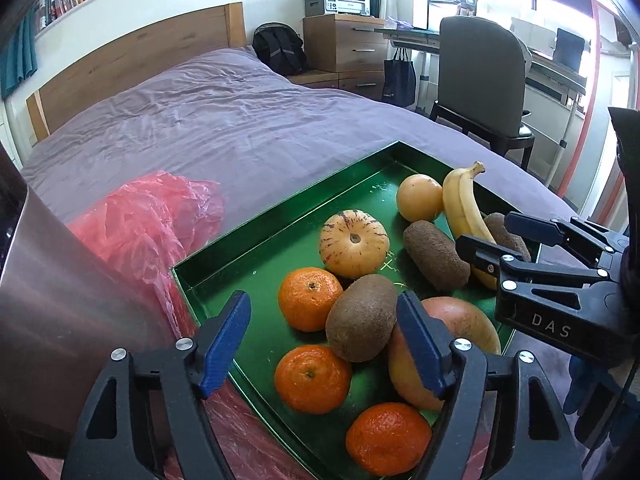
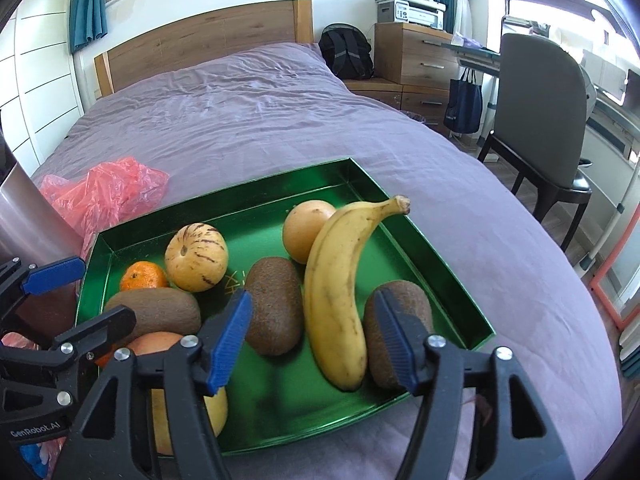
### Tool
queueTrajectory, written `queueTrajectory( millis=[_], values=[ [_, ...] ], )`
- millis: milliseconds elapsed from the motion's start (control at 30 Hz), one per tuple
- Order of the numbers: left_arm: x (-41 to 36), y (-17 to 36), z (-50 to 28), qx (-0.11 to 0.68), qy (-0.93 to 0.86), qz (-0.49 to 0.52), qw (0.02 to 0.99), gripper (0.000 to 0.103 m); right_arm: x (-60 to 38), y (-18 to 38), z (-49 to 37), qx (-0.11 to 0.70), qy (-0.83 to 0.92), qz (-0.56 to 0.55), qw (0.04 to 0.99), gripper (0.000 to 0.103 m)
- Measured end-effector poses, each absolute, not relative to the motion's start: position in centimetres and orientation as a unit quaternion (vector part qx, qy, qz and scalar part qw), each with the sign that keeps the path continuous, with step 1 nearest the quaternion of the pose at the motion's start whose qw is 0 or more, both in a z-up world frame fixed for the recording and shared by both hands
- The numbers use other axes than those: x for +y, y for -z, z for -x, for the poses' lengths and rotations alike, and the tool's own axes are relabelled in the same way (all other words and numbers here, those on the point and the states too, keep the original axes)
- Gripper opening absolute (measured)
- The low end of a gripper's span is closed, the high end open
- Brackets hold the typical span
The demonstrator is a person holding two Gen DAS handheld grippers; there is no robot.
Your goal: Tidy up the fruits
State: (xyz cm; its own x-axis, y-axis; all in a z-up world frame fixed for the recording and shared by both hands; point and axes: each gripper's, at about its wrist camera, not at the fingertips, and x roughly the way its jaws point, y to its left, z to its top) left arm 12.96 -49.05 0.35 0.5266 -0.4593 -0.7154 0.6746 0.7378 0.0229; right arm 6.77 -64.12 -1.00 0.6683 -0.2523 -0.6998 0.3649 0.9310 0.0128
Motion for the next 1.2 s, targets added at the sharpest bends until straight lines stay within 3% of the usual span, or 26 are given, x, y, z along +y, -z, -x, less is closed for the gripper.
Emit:
queueTrajectory(
  millis=[267,800,1200],
  values=[
    [-47.3,-1.6,-12.2,0.356,0.333,-0.127,0.864,0.073,-63.0,0.0,-5.4,0.362,0.175,-0.078,0.913,0.103],
    [-40.5,-3.3,-5.2,0.365,0.33,-0.102,0.865,0.077,-57.3,-1.9,-1.3,0.368,0.16,-0.048,0.915,0.103],
    [-30.4,-5.5,-0.8,0.37,0.246,-0.091,0.891,0.092,-46.7,-3.5,1.9,0.374,0.1,-0.028,0.922,0.103]
  ],
)
